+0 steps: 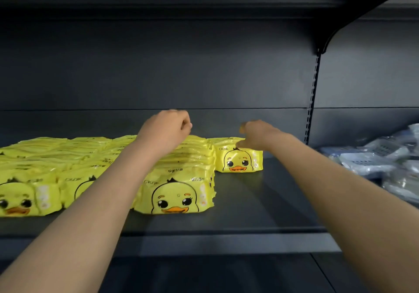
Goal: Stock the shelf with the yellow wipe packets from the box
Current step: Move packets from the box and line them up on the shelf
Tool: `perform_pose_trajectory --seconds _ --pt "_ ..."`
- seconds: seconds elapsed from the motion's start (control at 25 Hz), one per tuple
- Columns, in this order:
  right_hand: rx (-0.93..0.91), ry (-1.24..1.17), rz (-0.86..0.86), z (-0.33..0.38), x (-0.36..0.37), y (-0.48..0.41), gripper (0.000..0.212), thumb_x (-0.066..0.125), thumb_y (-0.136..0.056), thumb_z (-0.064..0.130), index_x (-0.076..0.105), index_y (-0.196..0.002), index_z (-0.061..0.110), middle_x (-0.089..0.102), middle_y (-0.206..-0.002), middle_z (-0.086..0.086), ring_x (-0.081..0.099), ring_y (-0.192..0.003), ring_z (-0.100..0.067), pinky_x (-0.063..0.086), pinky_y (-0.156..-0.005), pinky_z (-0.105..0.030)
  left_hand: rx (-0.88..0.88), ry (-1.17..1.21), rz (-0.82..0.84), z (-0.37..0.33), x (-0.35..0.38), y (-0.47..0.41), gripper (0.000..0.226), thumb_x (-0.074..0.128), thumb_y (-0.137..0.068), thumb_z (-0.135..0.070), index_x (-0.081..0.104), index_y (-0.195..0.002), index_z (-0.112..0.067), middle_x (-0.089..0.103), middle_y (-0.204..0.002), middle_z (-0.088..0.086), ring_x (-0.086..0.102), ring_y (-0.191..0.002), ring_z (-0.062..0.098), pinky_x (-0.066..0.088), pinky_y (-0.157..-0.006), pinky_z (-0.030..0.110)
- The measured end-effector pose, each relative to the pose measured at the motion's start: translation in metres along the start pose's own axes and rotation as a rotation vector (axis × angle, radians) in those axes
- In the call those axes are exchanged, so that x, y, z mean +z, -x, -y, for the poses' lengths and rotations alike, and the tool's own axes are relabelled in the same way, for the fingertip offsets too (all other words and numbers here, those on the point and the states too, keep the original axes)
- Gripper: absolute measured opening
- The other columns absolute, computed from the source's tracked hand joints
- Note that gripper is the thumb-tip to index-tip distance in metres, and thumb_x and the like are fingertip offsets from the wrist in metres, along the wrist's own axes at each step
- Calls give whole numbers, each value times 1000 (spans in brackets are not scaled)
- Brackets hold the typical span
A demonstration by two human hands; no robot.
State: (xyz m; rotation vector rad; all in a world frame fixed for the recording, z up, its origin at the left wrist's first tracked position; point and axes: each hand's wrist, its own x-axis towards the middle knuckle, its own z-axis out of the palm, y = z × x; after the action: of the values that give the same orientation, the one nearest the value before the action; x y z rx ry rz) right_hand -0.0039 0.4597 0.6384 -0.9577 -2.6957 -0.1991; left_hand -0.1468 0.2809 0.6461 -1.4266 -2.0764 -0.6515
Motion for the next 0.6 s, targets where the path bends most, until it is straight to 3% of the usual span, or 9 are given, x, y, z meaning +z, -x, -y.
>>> perform_pose_trajectory --seconds 0.36,0.6 --pt "-12 -69 -135 42 -45 111 43 57 -89 34 54 -118 4 61 -115 -14 55 -107 -31 48 -90 -39 10 -113 -60 9 -72 96 23 42 -95 -30 58 -105 -17 59 -107 -1 55 -98 21 40 -69 30" --pt "-28 -172 -165 66 -44 206 48 58 -88 35 51 -128 10 55 -127 -12 49 -116 -29 44 -93 -36 -45 -124 14 -11 -120 185 30 43 -95 -34 55 -117 -18 57 -118 0 53 -108 21 46 -78 35"
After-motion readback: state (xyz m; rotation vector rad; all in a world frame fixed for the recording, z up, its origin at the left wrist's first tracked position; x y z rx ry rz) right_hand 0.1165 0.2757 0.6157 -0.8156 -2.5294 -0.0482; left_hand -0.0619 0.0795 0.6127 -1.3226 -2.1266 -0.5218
